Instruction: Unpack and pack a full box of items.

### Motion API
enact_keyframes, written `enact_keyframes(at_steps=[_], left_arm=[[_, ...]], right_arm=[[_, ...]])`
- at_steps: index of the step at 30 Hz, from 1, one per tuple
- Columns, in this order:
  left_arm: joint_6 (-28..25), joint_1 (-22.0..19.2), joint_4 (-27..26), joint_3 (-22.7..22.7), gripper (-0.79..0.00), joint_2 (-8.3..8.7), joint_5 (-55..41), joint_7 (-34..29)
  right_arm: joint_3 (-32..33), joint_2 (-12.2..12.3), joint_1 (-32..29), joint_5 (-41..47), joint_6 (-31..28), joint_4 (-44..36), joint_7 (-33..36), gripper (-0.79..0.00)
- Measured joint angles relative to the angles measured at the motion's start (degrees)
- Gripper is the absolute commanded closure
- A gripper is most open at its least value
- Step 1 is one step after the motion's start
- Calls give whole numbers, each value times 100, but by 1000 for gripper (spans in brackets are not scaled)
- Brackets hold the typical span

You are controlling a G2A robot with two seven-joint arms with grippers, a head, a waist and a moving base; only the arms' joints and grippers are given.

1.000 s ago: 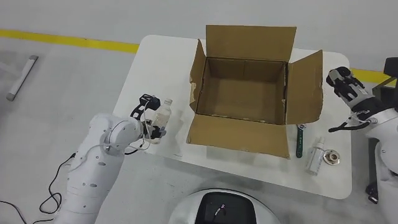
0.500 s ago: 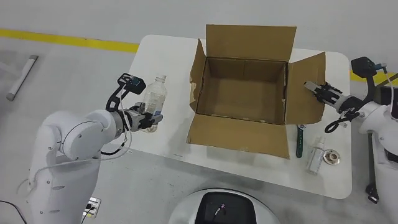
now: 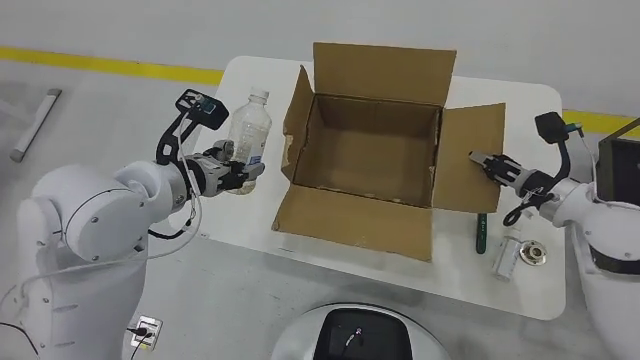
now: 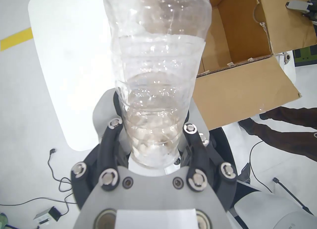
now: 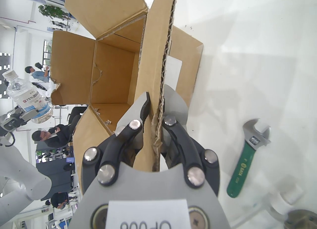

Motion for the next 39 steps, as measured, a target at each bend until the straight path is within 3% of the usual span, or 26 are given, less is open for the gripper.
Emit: enact_keyframes(at_steps=[4, 8, 14, 18, 22, 29, 39], left_arm=[[0, 27, -11, -1, 0, 0, -19, 42], [82, 99, -158, -27, 0, 3, -318, 548], [150, -471, -120, 220, 0, -19, -1079, 946], [196, -1034, 365, 671, 0, -70, -1802, 1024], [315, -1465, 1214, 1318, 0, -154, -2466, 1073], [329, -1596, 2531, 2226, 0, -237, -2350, 1257], [333, -1593, 2574, 2243, 0, -238, -2312, 1266]], right_arm=[[-5, -6, -123, 221, -44, -102, -99, 0], [2, 1, -181, 314, -70, -204, -106, 0], [-87, 20, -239, 259, -128, -364, -38, 0], [-171, 28, -252, 244, -166, -366, -9, 0], [-118, 42, -289, 311, -198, -423, 19, 0], [100, 79, -445, 388, -291, -536, 120, 0], [332, 114, -606, 634, -403, -660, 144, 0]])
